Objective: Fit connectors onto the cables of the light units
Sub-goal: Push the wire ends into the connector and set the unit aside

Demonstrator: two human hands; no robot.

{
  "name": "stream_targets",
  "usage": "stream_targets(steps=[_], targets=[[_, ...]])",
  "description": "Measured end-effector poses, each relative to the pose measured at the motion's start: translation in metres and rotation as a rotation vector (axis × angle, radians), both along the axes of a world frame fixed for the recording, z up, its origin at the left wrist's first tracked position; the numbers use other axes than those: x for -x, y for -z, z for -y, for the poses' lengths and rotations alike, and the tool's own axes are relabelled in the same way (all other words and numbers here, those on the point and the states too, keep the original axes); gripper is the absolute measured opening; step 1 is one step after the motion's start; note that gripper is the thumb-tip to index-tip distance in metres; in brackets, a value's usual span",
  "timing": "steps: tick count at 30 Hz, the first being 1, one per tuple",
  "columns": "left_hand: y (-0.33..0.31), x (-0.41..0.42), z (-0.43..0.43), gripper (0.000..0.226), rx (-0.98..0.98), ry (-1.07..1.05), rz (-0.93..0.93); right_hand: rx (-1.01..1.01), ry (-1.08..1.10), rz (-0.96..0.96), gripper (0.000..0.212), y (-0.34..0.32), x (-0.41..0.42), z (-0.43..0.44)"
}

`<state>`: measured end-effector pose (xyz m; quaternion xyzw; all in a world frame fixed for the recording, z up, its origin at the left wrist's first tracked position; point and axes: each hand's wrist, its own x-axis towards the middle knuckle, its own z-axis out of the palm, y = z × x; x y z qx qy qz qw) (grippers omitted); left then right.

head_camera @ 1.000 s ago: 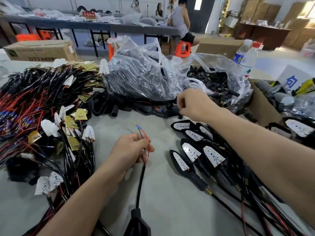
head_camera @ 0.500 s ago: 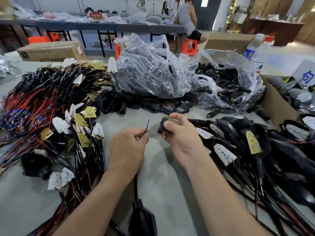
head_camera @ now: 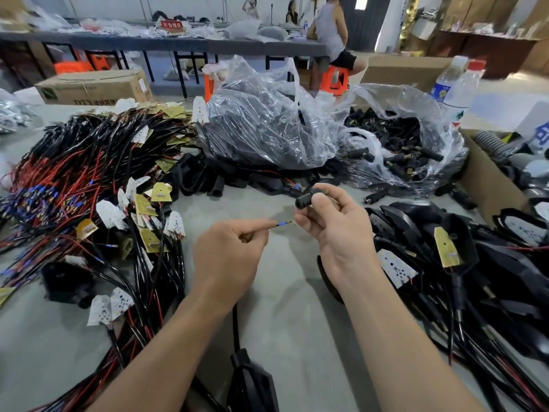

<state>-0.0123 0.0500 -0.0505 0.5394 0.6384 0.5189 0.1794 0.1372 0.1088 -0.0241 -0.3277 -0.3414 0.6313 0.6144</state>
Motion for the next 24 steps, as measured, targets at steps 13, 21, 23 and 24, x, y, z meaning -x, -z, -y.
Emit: stream_targets(steps=[13,21,23,24], targets=[[-0.008,-0.001,0.000,0.022,-0.056,-0.071,0.135,-0.061,0.053,0.123,0.019,0.001,0.002,0.010],[-0.009,-0.001,0.001,0.030,-0.024,-0.099,0.053,-0.074,-0.002,0.225,0.022,0.004,0.004,0.012],[-0.009,-0.001,0.001,0.032,-0.021,-0.077,0.066,-0.098,0.024,0.263,0.021,0.005,0.002,0.012],[-0.009,-0.001,0.001,0.033,-0.016,-0.060,0.090,-0.107,0.041,0.273,0.020,0.005,0.002,0.011]])
